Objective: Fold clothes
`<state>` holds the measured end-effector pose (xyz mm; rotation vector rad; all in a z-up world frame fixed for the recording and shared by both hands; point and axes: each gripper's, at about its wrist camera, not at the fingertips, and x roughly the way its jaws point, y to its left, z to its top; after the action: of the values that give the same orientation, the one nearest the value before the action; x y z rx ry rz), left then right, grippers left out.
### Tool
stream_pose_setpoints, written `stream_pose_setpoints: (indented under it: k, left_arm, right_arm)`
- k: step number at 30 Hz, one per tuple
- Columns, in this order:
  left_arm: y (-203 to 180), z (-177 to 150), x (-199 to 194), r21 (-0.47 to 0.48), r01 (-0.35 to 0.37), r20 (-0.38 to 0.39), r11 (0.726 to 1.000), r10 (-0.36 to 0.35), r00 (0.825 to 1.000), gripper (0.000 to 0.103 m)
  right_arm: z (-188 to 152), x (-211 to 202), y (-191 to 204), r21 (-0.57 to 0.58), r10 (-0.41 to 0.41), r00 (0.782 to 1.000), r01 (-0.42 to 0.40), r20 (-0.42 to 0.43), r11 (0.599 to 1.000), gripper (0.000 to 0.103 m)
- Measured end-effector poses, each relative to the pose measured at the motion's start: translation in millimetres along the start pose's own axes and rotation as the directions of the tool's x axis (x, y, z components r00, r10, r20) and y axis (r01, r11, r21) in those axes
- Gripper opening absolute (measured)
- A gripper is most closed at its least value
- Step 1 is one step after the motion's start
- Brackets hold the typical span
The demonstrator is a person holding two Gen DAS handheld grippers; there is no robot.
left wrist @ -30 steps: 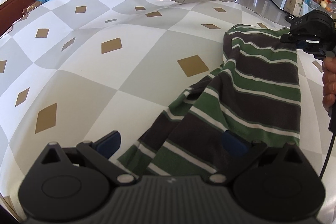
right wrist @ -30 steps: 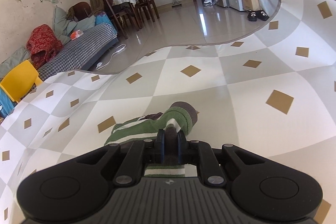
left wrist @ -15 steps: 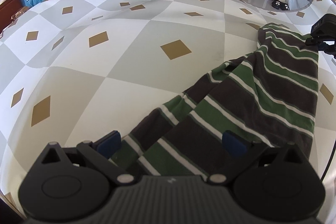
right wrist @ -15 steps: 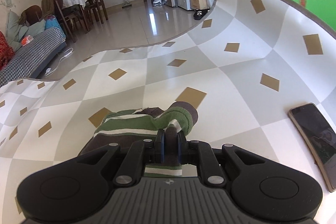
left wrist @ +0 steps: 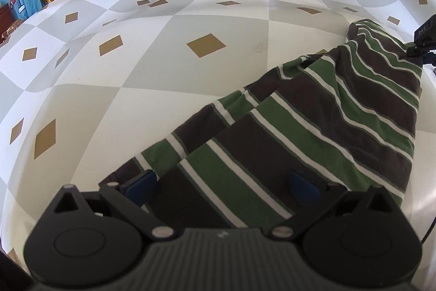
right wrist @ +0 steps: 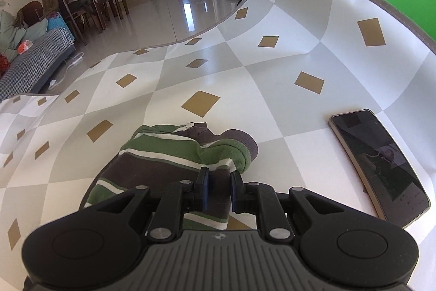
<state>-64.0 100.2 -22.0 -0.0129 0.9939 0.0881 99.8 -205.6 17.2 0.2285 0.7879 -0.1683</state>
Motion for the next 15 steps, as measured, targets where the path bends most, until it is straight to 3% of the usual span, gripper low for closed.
stream_pose_setpoints:
  k: [3,6,15]
  left_arm:
    - [1,0,2,-0.015,-0.001,0.002,1.0,0.001,1.0,0.103]
    - [2,1,3,-0.021,-0.007,0.006,1.0,0.007,1.0,0.103]
    - [7,6,8,-0.036,-0.022,0.008,0.999,0.023,1.0,0.103]
  right_arm:
    - [1,-6,-9,0.019,0.03,1.0,-0.03,0.011,0.999,0.028]
    - [2,-10,-17,0.04,0.049,0.999,-0.05,0.021,0.998,0.031]
    - [7,-9,-22,0.085,0.142,0.989,-0.145,0.041,0.986,0.031]
